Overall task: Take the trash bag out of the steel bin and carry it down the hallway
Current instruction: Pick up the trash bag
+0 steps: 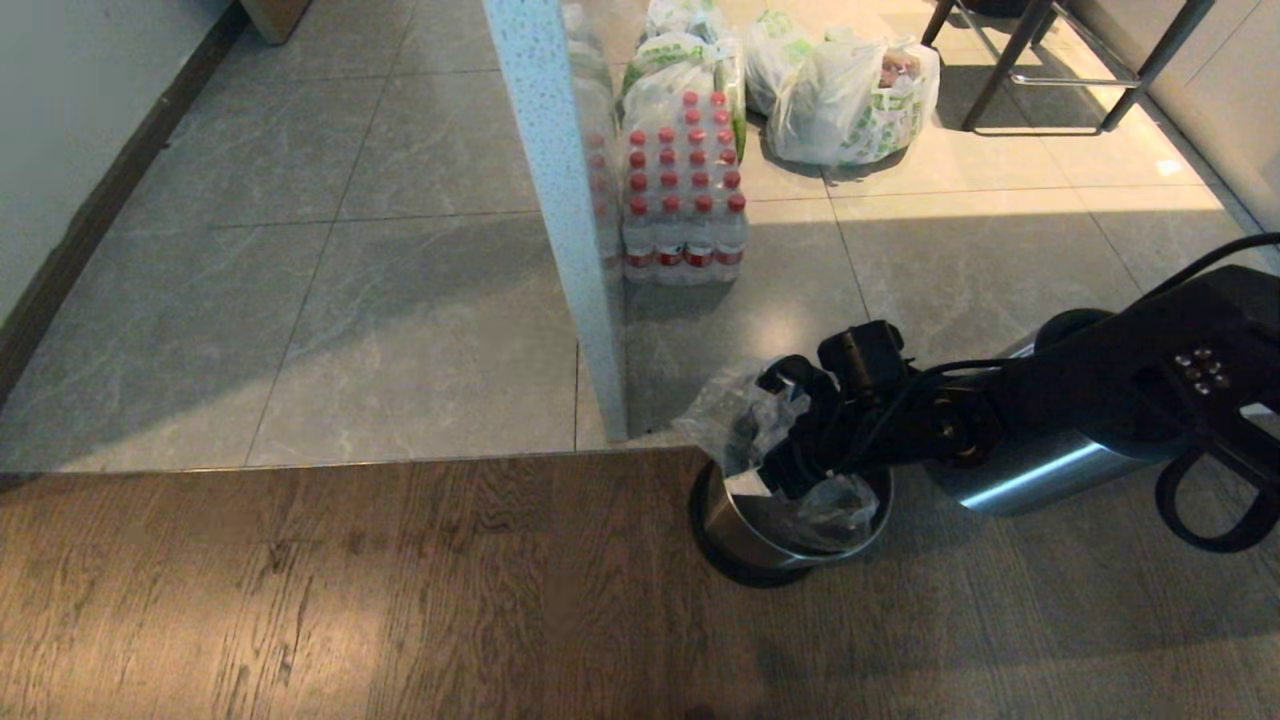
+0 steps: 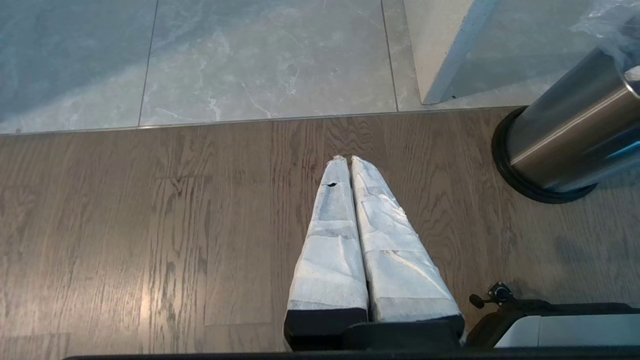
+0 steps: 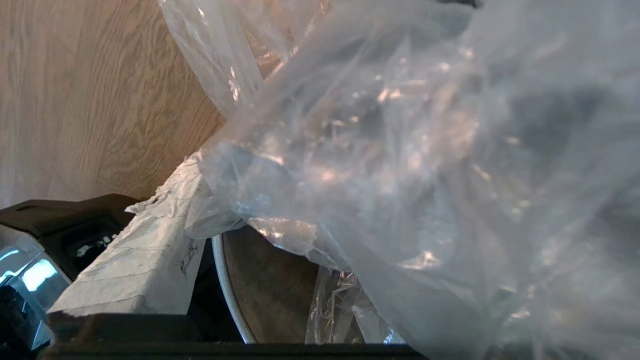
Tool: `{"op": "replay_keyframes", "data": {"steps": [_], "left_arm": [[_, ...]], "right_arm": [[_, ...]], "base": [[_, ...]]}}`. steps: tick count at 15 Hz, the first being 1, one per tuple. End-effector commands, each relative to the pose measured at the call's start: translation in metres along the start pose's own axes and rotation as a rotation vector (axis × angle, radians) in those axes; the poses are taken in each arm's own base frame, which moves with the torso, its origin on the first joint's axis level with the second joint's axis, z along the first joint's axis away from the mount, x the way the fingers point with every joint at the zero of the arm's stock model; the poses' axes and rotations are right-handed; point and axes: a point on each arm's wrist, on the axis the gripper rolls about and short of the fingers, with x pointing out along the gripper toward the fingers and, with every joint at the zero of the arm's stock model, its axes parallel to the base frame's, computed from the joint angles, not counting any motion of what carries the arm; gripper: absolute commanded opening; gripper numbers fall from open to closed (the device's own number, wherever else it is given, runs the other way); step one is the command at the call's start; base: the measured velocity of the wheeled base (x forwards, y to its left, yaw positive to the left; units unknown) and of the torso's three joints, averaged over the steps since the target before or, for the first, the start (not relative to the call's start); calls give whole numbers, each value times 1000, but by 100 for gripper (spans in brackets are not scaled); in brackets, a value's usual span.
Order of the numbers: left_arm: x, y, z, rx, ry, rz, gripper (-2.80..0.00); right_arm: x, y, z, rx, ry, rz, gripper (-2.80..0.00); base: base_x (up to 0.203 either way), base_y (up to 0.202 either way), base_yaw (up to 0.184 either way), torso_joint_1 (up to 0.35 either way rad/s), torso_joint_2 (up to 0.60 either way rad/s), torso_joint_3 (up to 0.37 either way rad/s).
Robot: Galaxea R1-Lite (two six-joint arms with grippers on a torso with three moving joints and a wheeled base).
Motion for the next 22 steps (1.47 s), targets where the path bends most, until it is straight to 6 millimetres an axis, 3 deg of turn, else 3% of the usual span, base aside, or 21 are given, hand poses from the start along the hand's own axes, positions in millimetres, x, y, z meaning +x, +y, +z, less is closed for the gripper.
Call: {"op": "replay_keyframes", "data": {"steps": [1, 5, 11, 22], "left_arm": [[0, 0, 0, 0, 2, 1, -280], [0, 0, 0, 0, 2, 1, -280], [0, 0, 0, 0, 2, 1, -280], [0, 0, 0, 0, 2, 1, -280]], "right_arm": [[-2, -2, 1, 0, -4, -4, 0], [-7, -11, 0, 7, 0, -22, 0], [0, -9, -8, 22, 51, -7, 0], [36, -17, -13, 18, 51, -4, 0]], "base": [[0, 0, 0, 0, 0, 0], [0, 0, 0, 0, 0, 0], [0, 0, 0, 0, 0, 0], [0, 0, 0, 0, 0, 0]]}}
